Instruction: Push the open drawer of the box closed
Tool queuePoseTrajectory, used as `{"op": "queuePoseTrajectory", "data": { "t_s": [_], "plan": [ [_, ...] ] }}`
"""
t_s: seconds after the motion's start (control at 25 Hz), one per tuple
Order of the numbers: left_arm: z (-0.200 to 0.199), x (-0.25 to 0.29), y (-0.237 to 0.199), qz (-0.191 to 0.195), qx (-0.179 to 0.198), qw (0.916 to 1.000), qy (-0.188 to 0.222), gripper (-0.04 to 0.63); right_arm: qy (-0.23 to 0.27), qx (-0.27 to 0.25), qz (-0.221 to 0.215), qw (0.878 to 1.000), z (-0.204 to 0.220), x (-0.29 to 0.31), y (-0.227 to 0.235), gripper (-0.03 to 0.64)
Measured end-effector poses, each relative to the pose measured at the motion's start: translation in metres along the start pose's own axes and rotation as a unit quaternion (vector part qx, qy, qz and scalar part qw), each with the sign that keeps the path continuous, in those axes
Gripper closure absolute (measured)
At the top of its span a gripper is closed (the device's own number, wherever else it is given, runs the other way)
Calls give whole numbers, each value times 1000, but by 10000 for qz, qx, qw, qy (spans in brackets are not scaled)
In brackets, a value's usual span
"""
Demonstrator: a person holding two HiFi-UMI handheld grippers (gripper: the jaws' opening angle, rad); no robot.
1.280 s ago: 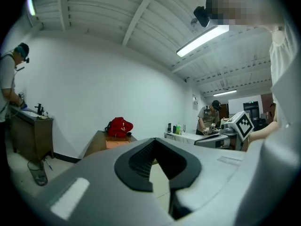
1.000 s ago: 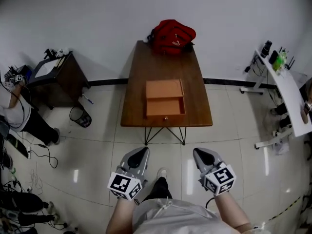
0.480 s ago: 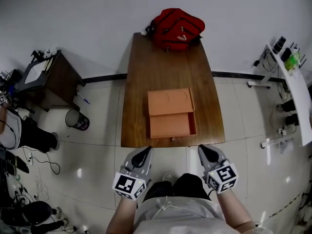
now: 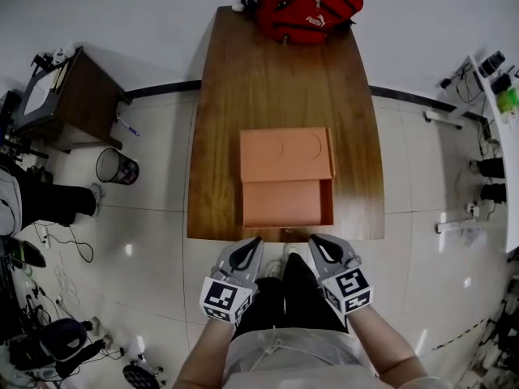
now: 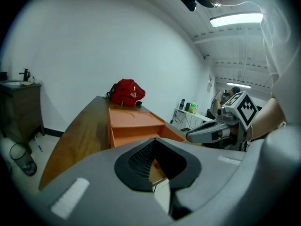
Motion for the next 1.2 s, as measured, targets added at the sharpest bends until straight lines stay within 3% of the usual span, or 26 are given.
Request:
{"op": "queuePoseTrajectory", "data": {
  "t_s": [0.2, 0.48, 0.8, 1.2],
  "plan": [
    [40, 28, -11, -64, -348, 9983, -452, 588, -418, 426, 5, 9982, 34, 32, 15, 617],
    [52, 49, -23, -124, -470, 9960, -751, 588, -481, 772, 167, 9957, 44, 50, 33, 616],
    [42, 72, -34, -111, -485, 9949, -873, 588, -454, 749, 203, 9959, 26, 69, 49, 616],
    [11, 113, -67, -425, -692, 9939, -742, 588, -276, 783, 190, 9964, -9, 101, 87, 616]
  ]
}}
Point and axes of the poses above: the fingertips, and each gripper's own axes: x forward along the fingers, y to its right, z out of its underside, the point moved 5 cm from there along -x, backward along the fingers, and after that the axes turned 5 degrees about -z, right-handed, at the moved point
